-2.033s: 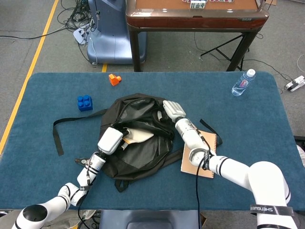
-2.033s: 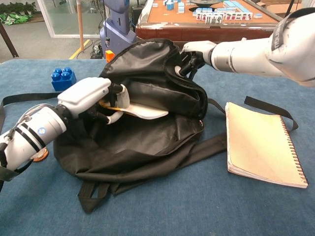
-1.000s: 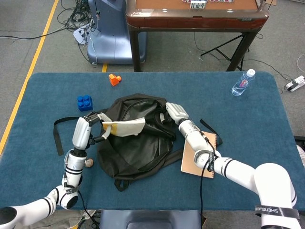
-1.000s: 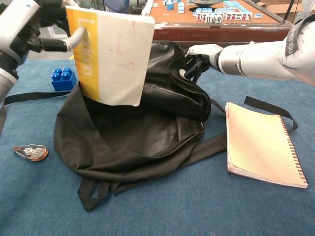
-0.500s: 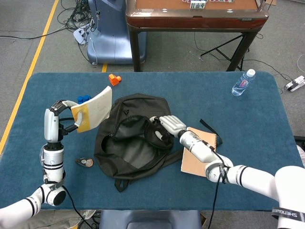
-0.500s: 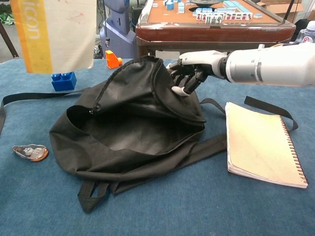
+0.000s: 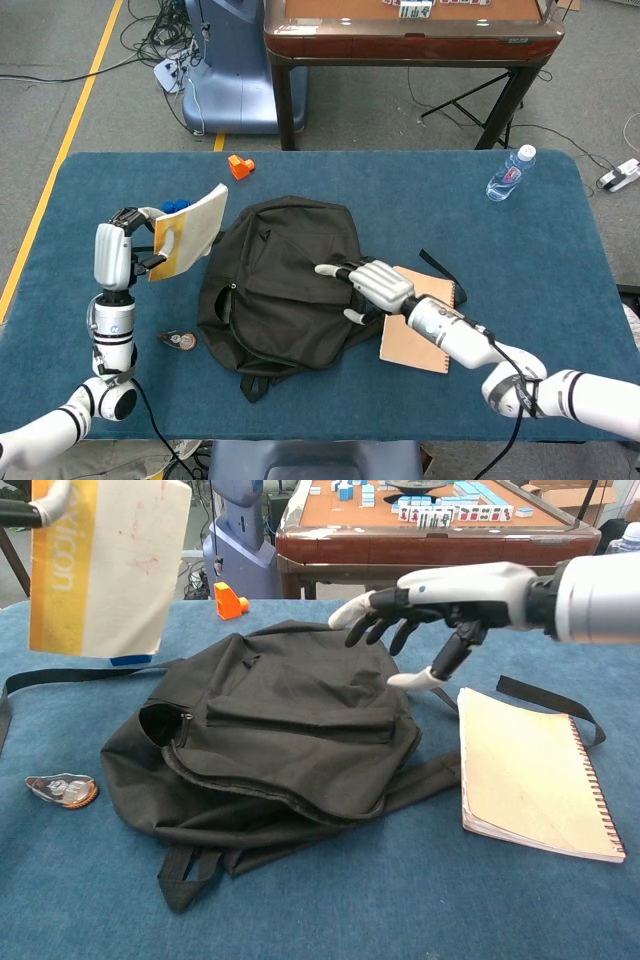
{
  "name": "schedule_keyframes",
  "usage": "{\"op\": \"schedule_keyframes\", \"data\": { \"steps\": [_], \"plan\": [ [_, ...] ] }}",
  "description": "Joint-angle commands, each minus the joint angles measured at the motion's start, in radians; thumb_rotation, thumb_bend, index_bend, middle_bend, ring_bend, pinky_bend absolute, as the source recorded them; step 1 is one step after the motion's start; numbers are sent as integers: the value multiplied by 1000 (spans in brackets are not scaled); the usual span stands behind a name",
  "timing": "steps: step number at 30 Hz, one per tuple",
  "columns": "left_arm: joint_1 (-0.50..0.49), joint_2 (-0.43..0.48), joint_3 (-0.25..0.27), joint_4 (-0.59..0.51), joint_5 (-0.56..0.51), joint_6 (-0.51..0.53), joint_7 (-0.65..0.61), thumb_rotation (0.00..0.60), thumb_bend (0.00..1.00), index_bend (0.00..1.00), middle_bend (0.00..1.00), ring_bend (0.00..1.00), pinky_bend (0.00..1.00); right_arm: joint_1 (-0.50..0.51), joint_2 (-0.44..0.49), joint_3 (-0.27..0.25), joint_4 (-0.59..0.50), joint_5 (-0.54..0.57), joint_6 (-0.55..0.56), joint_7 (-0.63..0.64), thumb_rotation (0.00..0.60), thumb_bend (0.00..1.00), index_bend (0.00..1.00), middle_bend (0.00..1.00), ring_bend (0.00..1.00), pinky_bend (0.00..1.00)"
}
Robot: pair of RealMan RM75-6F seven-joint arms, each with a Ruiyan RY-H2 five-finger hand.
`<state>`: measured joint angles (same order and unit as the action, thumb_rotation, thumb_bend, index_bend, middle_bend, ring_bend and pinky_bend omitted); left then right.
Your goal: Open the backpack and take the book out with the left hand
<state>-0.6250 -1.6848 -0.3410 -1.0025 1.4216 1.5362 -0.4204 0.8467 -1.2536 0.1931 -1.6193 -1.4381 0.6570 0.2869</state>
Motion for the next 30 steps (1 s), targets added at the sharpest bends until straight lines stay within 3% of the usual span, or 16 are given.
{"op": "schedule_keyframes", "data": {
  "steps": [1, 6, 10, 12, 15, 17, 20, 23, 25, 27, 28, 30],
  "plan": [
    [-23, -58, 44, 100, 28, -24, 35, 600, 469, 721, 696, 599, 443, -33, 48, -15, -23, -26, 53, 24, 600, 338, 82, 163, 128, 193],
    [-17, -108, 132, 170, 79, -59, 36, 600, 469, 720, 696, 594, 443, -65, 87, -22, -13, -14, 103, 38, 600, 338, 82, 180, 128, 193],
    [-14, -104, 208, 140, 129, -104, 34, 600, 468, 685, 695, 583, 442, -78, 107, -21, -2, 11, 117, 49, 600, 338, 82, 186, 128, 193],
    [-17, -68, 252, 81, 152, -155, 48, 600, 399, 584, 674, 571, 443, -84, 124, -19, -7, 21, 123, 67, 600, 338, 82, 188, 128, 193],
    [-23, -12, 281, -34, 158, -219, 97, 584, 193, 364, 588, 520, 421, -94, 145, -17, -4, 35, 131, 83, 600, 338, 82, 196, 128, 193],
    [-25, 27, 282, -116, 144, -254, 105, 454, 168, 254, 523, 469, 386, -101, 158, -21, -2, 45, 129, 85, 600, 338, 82, 197, 128, 193],
    [-21, 73, 274, -209, 117, -284, 97, 256, 165, 186, 470, 427, 370, -112, 173, -27, 1, 55, 133, 83, 600, 339, 82, 197, 128, 193],
    [-11, 120, 256, -285, 84, -298, 98, 190, 165, 162, 442, 404, 362, -126, 186, -35, 4, 69, 137, 76, 600, 339, 82, 200, 128, 193],
    [-1, 138, 244, -305, 67, -292, 109, 184, 165, 160, 439, 401, 360, -135, 191, -41, 5, 78, 140, 70, 600, 339, 82, 203, 128, 193],
    [12, 154, 232, -316, 45, -285, 128, 217, 165, 166, 439, 401, 358, -145, 197, -47, 5, 85, 143, 61, 600, 339, 82, 208, 128, 193],
    [22, 166, 224, -323, 29, -280, 141, 252, 165, 169, 439, 401, 356, -152, 202, -53, 4, 89, 146, 54, 600, 340, 82, 212, 128, 193],
    [42, 191, 214, -339, 3, -270, 158, 429, 165, 178, 439, 401, 351, -169, 212, -63, 0, 96, 158, 38, 600, 342, 82, 229, 128, 193]
  ]
}}
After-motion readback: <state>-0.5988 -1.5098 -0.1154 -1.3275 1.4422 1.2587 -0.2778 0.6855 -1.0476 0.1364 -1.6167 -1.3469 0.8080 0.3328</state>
